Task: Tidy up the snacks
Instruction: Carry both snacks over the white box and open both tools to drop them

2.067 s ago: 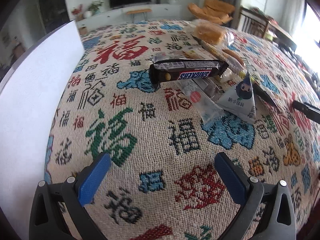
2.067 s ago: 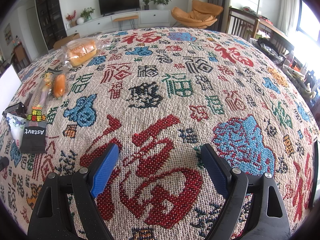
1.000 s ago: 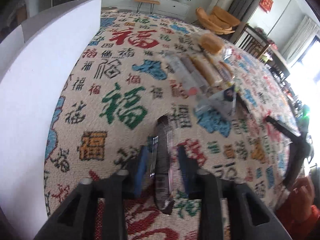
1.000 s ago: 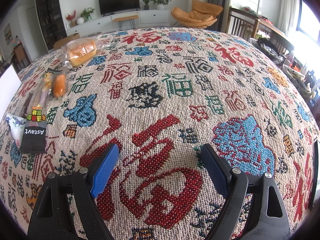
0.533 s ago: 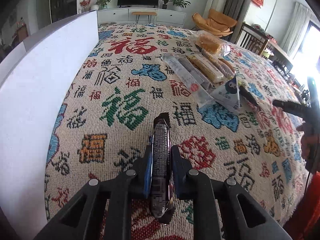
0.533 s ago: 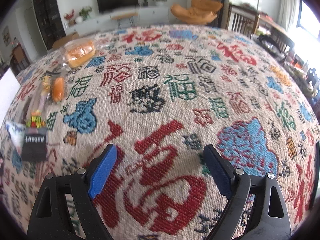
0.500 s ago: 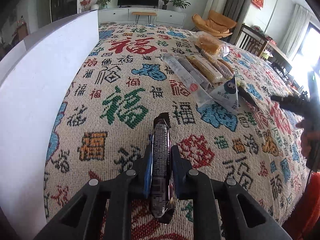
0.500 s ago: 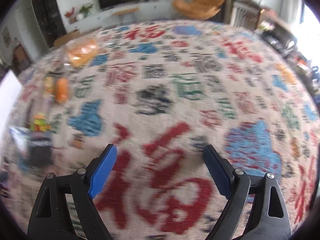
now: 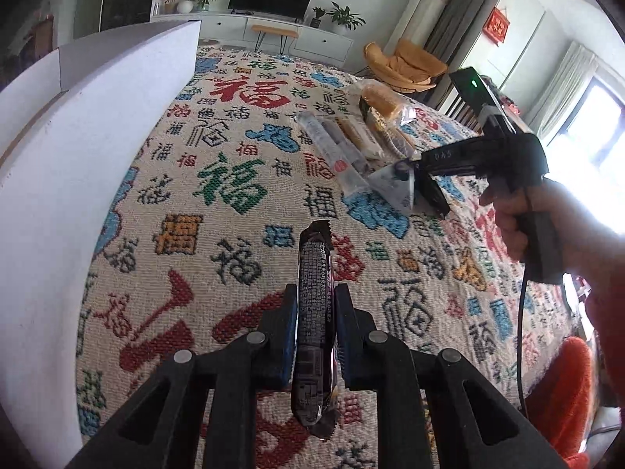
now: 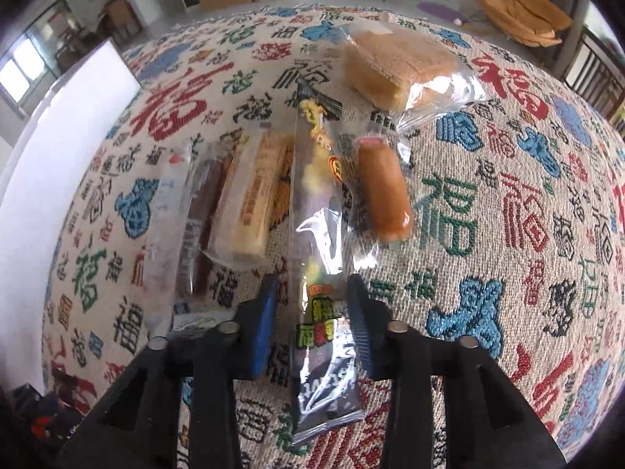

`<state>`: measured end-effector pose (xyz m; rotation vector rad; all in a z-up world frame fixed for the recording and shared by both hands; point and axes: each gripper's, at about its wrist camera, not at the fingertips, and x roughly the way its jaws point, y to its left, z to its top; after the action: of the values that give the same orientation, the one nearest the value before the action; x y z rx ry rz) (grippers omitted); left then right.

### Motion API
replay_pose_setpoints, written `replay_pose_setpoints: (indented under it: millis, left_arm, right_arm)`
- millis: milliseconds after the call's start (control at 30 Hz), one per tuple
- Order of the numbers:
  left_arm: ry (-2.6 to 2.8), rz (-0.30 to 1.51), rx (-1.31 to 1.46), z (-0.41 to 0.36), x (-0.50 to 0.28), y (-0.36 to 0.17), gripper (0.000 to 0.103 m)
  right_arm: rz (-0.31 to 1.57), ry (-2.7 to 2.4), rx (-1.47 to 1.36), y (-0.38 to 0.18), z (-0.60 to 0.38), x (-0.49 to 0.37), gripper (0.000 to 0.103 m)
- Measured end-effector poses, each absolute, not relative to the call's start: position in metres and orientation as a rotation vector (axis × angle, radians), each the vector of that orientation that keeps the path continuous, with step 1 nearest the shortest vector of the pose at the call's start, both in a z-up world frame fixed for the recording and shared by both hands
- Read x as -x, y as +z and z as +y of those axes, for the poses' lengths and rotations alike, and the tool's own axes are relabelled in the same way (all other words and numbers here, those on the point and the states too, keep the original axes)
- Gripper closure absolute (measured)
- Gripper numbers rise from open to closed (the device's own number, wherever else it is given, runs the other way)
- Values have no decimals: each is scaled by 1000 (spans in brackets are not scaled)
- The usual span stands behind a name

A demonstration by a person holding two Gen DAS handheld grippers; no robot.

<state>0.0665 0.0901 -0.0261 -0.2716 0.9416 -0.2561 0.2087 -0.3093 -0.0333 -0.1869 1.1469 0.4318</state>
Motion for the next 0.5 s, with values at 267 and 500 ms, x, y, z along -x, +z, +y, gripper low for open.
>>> replay_pose_setpoints:
  millis: [267, 500]
  left_arm:
    - [-297, 902, 358, 92, -64, -5, 86]
    - [-324, 861, 395, 92, -63, 21, 86]
  right_arm:
    - [1055, 502, -227, 1, -380, -174, 93]
    - [956, 690, -500, 33, -410, -150, 93]
